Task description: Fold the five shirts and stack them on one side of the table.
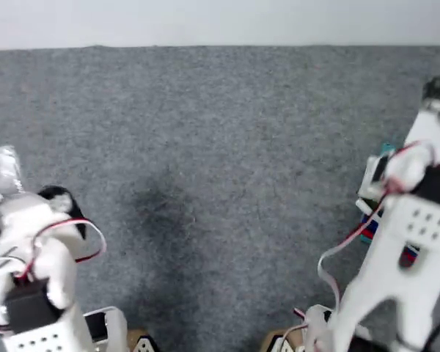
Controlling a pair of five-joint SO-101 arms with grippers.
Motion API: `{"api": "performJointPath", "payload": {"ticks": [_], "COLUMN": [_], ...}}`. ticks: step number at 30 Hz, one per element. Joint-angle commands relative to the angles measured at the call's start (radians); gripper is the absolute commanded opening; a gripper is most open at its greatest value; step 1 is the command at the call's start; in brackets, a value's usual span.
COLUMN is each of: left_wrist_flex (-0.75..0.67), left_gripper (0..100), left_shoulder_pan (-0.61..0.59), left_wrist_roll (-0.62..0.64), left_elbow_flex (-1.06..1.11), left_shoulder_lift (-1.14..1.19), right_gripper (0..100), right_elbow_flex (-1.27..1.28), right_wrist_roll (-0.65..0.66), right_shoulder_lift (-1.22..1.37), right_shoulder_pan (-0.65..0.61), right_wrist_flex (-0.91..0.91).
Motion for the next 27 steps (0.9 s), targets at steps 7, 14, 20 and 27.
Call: {"api": "performJointPath", "payload": {"ticks": [7,14,20,27], "left_wrist_flex": [-0.155,-0.157,-0.161,-0.21], "left_gripper": [1,1,1,1], "left_shoulder_pan": [0.315,0.344,0.345,0.315], "left_wrist_roll": [0.014,-0.011,-0.049,-0.049], "left_elbow_flex": [0.407,0.582,0.697,0.819], "left_shoulder_lift": [-0.381,-0.545,-0.537,-0.537], "right_gripper": [0.9,0.9,0.9,0.9], "right_elbow_flex": [0.635,0.976,1.227,1.367], "right_wrist_roll": [-0.06,-0.071,-0.069,-0.06], "right_shoulder_lift": [-0.495,-0.812,-1.113,-1.21], "right_shoulder_pan": [-0.122,-0.234,-0.263,-0.271], "right_wrist_flex": [-0.252,-0.274,-0.288,-0.297]}}
